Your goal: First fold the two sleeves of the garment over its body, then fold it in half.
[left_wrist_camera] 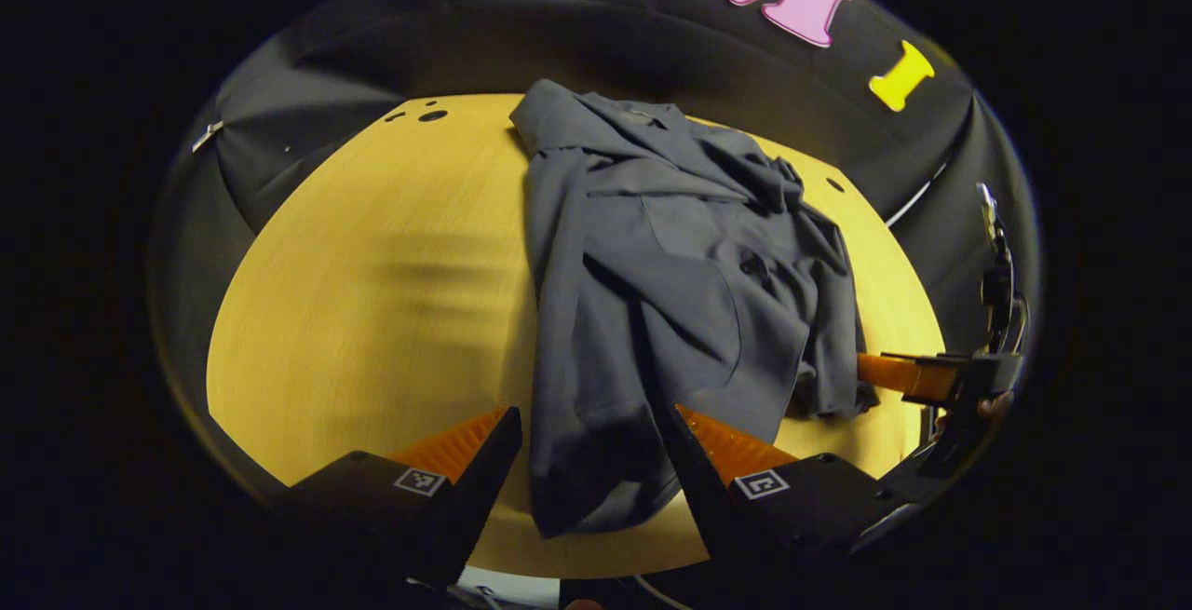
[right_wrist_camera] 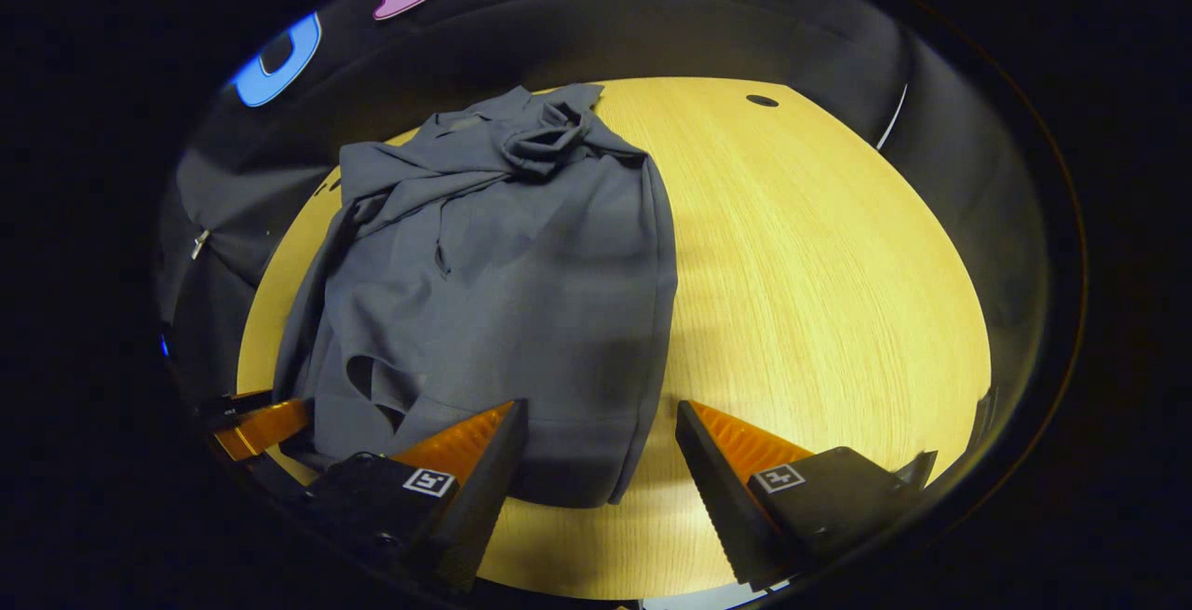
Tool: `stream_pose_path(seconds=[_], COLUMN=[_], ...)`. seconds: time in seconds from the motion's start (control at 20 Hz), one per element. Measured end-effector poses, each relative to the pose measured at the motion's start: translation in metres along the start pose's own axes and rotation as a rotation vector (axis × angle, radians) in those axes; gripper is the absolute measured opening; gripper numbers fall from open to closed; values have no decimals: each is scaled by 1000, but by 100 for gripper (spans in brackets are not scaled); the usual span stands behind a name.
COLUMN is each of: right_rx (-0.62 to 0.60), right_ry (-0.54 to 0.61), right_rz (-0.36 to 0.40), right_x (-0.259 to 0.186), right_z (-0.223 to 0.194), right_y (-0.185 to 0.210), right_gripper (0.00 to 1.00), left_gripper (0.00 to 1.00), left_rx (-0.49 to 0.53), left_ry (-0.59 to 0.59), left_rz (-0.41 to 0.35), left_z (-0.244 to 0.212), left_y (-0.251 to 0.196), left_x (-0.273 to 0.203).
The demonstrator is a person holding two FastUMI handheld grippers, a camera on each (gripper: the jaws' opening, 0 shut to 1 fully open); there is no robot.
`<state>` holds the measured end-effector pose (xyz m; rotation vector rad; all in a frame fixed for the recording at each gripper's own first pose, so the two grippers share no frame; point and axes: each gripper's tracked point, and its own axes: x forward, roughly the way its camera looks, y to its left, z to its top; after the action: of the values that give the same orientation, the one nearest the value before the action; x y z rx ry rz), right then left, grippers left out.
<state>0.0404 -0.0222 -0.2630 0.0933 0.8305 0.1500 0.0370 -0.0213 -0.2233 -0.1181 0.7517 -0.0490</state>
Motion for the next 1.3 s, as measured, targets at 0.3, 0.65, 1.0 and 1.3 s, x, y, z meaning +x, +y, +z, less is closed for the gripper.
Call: stream_pose_path(seconds=[0.3,0.65,1.0,1.3], right_rx=[-107,-147,-135,-80], right_ry=[16,18,25,15], right_rz=[-43,-34,77,113], right_x=[8,15,18,12], right_z=[-5,-2,-1,10], right_y=[-1,22,34,31], right_gripper=[98,64,6,6], left_gripper=[97,77,13,6], left_rx=[1,183,104,22], left_ry=[63,56,8,-14], left_rz=[24,57,-3,-50], left_z=[-9,-12,-5,4], left_y=[-1,-14,-27,-23], left_x=[4,15,20,13])
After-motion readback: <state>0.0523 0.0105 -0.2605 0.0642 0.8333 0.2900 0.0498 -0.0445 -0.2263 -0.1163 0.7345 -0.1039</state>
